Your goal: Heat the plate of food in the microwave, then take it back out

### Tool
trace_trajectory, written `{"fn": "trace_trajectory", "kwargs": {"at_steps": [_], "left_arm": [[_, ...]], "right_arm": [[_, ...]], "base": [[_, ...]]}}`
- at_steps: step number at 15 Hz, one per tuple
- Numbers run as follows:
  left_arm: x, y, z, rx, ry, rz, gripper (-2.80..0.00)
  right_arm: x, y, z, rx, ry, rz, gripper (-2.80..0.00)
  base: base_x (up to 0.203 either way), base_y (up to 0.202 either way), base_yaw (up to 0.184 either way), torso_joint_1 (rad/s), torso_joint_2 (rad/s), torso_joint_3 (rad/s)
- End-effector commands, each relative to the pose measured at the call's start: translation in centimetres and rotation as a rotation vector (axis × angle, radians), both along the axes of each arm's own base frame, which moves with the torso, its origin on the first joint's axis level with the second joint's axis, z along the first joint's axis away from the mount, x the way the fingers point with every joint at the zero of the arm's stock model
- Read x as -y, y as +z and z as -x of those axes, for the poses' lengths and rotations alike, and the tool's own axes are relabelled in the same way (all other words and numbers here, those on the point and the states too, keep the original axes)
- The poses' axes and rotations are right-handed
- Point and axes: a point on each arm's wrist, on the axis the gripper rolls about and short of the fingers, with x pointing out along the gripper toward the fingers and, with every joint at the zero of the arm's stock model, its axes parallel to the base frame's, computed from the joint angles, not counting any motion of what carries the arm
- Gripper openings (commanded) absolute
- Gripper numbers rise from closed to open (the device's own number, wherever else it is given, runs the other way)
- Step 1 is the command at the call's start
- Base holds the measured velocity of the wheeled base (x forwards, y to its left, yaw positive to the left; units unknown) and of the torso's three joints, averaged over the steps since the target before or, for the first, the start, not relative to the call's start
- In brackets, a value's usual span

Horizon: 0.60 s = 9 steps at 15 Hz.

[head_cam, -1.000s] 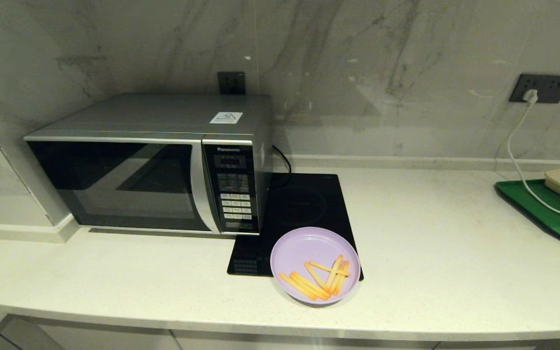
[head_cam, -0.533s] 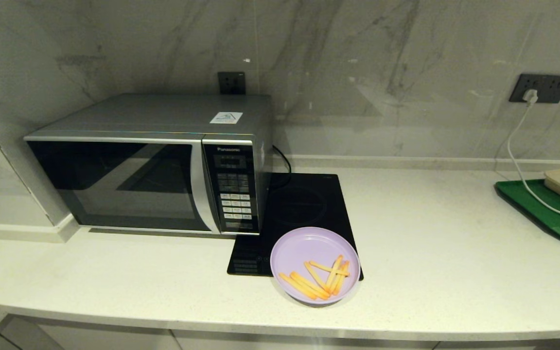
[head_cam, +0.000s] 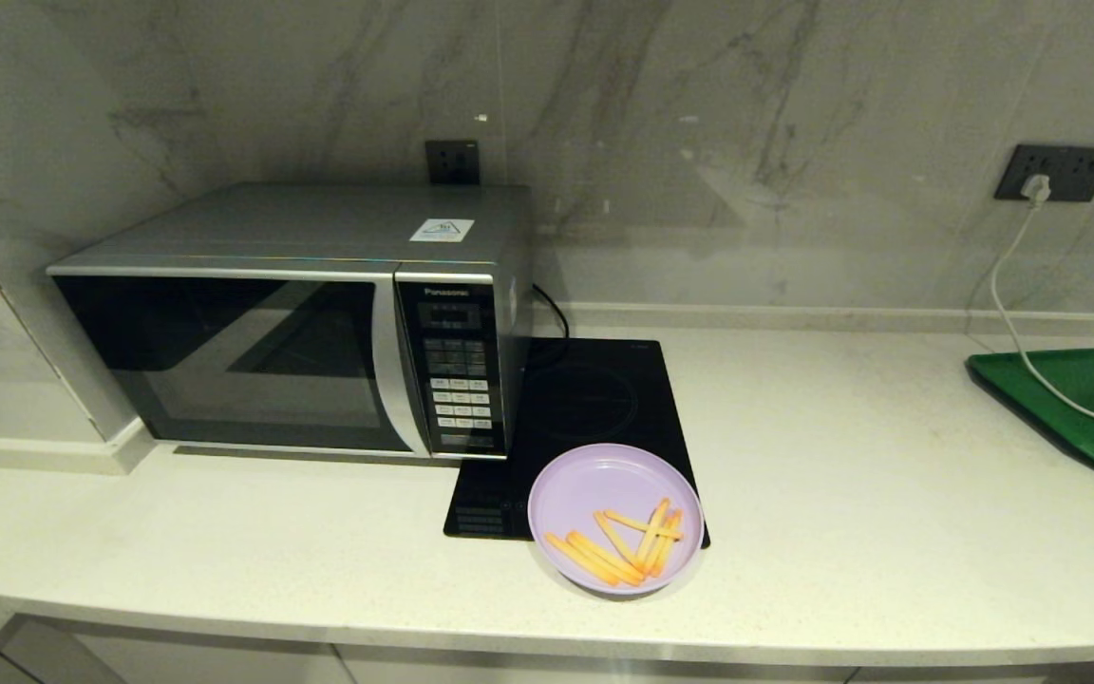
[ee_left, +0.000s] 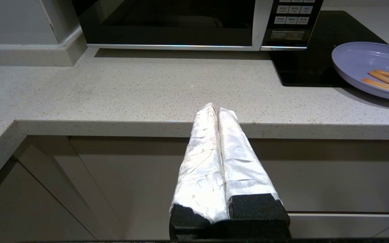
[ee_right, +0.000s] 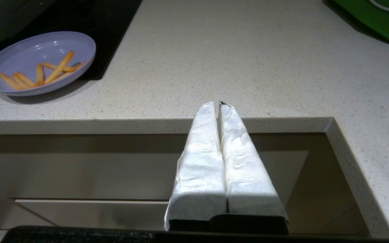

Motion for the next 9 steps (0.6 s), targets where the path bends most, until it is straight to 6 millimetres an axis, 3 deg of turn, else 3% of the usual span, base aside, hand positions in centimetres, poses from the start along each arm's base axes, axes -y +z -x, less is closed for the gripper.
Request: {"fn": "trace_trajectory", "kwargs": {"at_steps": [1,9], "left_arm": [[0.0,0.0,-0.01,-0.001,0.001,0.0,-2.8],[0.0,0.0,-0.01,-0.001,0.001,0.0,-2.8]], "right_arm": [[0.0,-0.01,-0.01,-0.002,0.0,-0.001,-2.8],[0.0,-0.01,-0.01,-0.002,0.002,0.013,-2.8]], "base": [[0.0,0.0,0.0,0.0,0.0,0.0],[0.0,0.0,0.0,0.0,0.0,0.0]]}}
